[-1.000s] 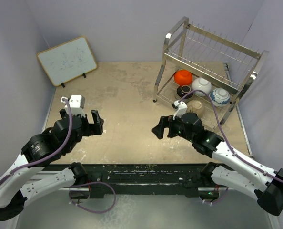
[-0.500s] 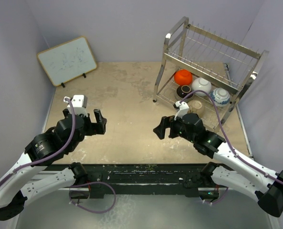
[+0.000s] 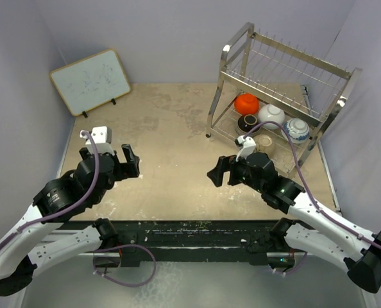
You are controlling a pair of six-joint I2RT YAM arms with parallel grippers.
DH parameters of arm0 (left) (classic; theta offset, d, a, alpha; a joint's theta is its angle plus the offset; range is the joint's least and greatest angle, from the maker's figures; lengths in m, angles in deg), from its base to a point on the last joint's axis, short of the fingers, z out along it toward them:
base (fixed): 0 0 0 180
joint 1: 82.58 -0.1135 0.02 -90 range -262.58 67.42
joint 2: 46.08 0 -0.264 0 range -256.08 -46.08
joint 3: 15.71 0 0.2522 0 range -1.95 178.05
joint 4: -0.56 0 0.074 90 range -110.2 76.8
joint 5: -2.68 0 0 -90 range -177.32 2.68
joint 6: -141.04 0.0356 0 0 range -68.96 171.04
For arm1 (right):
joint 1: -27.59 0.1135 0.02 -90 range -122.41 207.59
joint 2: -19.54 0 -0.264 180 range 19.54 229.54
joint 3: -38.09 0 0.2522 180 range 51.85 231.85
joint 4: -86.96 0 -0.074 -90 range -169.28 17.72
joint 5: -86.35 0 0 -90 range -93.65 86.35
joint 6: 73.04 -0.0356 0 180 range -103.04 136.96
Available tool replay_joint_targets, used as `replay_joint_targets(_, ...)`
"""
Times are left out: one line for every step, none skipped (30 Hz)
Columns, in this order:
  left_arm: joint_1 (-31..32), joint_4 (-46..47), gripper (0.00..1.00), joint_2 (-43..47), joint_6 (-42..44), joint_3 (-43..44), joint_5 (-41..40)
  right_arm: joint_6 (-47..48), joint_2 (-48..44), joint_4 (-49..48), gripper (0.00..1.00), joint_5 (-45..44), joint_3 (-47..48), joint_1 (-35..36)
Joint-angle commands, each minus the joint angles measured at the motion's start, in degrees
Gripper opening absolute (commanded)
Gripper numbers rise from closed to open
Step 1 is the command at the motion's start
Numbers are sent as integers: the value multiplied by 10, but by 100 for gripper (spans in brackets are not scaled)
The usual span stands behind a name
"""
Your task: Load the bowls into the dish rack
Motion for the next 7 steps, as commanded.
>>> replay_joint_targets(-1,4,99,4,-9,20,-15,2,-9,-8,99,-14,19,3)
replay_joint_targets(0,3,99,0,-7,20,-13,2,-10,-7,99,-15,19,3)
replay_joint_targets(-1,1,99,-3,-8,21,-13,1,-10,-7,99,-15,19,3)
replay_joint_targets(-1,-3,99,-6,-11,22,-14,2,-11,-7,99,-15,19,2)
replay_joint_targets(-1,-6,99,-7,-13,22,-16,1,-11,-7,99,-15,19,3)
replay_joint_targets(-1,-7,99,-7,-14,21,-17,2,-12,-6,99,-15,19,3)
replay_joint_targets(0,-6,99,-8,-15,20,-18,2,-11,-5,99,-16,19,3)
